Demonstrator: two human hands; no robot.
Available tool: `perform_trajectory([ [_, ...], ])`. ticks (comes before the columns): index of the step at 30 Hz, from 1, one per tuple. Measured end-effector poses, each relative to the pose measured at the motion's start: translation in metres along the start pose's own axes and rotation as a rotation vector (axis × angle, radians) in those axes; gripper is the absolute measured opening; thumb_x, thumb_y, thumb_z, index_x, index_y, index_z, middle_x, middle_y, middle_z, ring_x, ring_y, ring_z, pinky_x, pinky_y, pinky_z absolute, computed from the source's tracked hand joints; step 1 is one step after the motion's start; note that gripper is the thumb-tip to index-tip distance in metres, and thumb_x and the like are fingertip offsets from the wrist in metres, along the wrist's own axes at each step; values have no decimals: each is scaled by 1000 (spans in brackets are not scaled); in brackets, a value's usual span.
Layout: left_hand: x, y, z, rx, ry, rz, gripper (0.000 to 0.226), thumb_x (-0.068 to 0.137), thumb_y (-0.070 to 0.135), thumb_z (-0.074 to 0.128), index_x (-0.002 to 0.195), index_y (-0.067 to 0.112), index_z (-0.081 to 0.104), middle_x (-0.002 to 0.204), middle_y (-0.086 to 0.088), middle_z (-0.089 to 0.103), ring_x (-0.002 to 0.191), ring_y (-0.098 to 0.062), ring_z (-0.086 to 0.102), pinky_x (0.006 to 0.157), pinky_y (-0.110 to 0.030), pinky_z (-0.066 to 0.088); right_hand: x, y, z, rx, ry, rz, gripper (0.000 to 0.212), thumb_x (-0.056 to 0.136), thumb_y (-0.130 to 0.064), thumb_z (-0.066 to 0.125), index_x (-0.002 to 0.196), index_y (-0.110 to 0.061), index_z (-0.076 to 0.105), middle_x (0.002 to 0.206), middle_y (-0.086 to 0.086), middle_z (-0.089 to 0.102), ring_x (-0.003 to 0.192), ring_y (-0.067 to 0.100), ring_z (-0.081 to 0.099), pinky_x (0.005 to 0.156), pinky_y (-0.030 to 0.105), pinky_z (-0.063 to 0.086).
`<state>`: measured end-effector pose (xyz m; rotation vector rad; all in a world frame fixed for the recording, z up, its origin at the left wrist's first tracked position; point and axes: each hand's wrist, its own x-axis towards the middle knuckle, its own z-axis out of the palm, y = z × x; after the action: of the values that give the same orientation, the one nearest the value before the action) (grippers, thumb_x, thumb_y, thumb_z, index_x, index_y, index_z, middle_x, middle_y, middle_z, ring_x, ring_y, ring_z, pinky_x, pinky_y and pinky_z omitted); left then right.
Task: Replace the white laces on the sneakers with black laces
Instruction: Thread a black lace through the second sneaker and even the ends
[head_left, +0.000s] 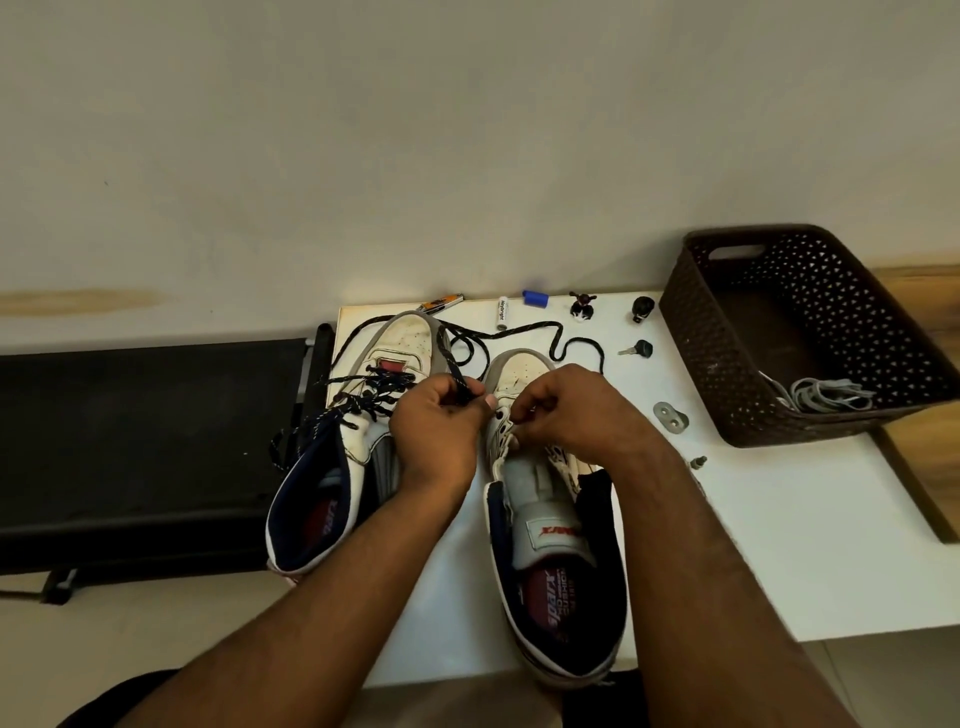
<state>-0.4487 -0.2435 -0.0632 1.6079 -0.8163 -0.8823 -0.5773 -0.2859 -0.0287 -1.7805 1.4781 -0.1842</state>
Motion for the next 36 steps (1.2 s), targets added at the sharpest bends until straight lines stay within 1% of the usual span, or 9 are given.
perform_trajectory([
  [7,1,-4,0,120,0,129,10,76,-3,75,79,5,70,75,-7,70,71,-20,69,68,-25,57,1,-1,1,-8,13,-7,21,68,-21,84,87,-20,75,85,-5,67,81,10,60,68,20,43],
  [11,0,-11,1,308,29,360,5,76,1,74,77,3,70,74,-6,66,69,-20,63,65,-34,53,2,-3,4,-13,36,-18,22,69,-22,84,90,-20,77,91,-1,72,85,13,65,75,24,51],
  [15,0,-11,0,207,8,233,13,77,5,77,82,13,67,66,7,61,60,2,57,60,-15,48,2,-4,3,-43,50,-14,22,72,-14,81,94,-18,77,95,1,73,86,13,65,80,27,53],
  [17,2,-7,-1,168,-17,156,16,76,6,78,81,14,65,60,2,59,56,-1,55,59,-17,48,2,-4,3,-43,64,-10,23,73,-9,79,94,-17,77,96,1,73,86,13,65,81,25,52],
  [19,6,-5,-2,198,-37,122,20,73,7,80,79,12,62,61,-7,62,59,-17,60,59,-26,48,3,-5,4,-51,91,-2,22,74,-8,78,94,-15,77,96,2,74,88,14,66,84,26,52],
  [21,6,-2,-3,233,-88,112,22,72,6,81,81,9,61,63,-11,64,57,-22,60,56,-28,48,3,-7,6,-68,123,15,20,76,-11,76,95,-16,77,96,2,74,90,15,66,85,27,52],
  [26,6,-1,-2,175,-75,104,24,78,6,76,91,14,58,64,0,60,54,-4,55,50,-10,42,2,-6,6,-4,144,-5,16,78,-16,76,94,-17,78,90,1,74,75,11,62,73,22,48],
  [32,3,1,1,316,-92,227,36,84,5,69,112,18,51,71,9,55,64,2,53,53,-7,38,2,-8,5,-17,111,-16,19,77,-11,76,96,-15,77,93,5,74,75,14,61,82,30,54],
  [36,11,3,-2,258,-91,107,30,76,9,79,87,19,53,65,0,61,58,-9,57,51,-15,42,3,-8,4,-15,100,5,17,78,-13,76,94,-15,78,83,5,71,66,12,57,81,30,55],
])
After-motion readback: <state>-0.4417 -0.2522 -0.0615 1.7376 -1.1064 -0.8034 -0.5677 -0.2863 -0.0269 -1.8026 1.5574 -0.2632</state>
